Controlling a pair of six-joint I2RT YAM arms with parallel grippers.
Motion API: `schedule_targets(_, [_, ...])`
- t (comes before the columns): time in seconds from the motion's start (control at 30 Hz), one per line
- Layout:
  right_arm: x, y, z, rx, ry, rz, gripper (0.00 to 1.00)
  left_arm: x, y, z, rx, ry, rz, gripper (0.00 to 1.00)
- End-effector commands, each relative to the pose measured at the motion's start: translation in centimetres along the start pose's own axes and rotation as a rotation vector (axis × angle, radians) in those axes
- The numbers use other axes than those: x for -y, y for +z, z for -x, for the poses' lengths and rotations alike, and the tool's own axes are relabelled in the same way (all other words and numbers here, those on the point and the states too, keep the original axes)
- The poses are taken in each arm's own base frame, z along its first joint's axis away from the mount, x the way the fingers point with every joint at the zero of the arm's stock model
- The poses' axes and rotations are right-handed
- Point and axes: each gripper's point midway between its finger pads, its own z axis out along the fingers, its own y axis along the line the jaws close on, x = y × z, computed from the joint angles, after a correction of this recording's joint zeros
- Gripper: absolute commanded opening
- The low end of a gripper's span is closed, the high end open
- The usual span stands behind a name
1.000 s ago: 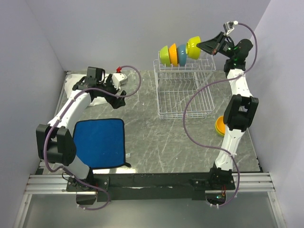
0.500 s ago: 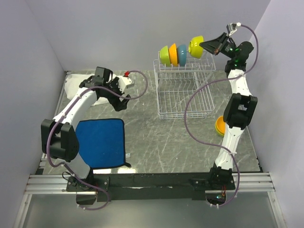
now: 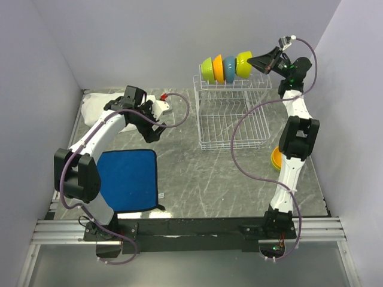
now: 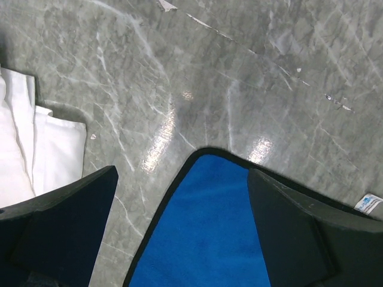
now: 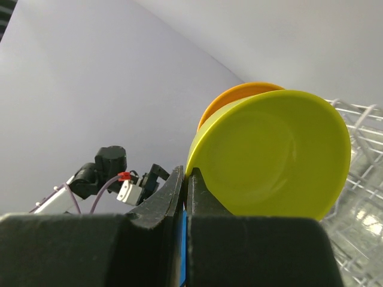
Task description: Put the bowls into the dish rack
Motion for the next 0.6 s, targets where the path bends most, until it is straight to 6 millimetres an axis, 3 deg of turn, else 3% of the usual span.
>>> schedule_targets(0.0, [-3.0,1.7,-0.4,0.002,-0.068,0.065,0.00,-0.3,-0.2,1.4,0.014,0.037,0.013,0.97])
schedule_targets(0.57, [0.7,1.8,-1.6,-0.006,0.020,0.021,0.00,0.4,1.0,1.5,-0.004,0.048,-0.011,0.97])
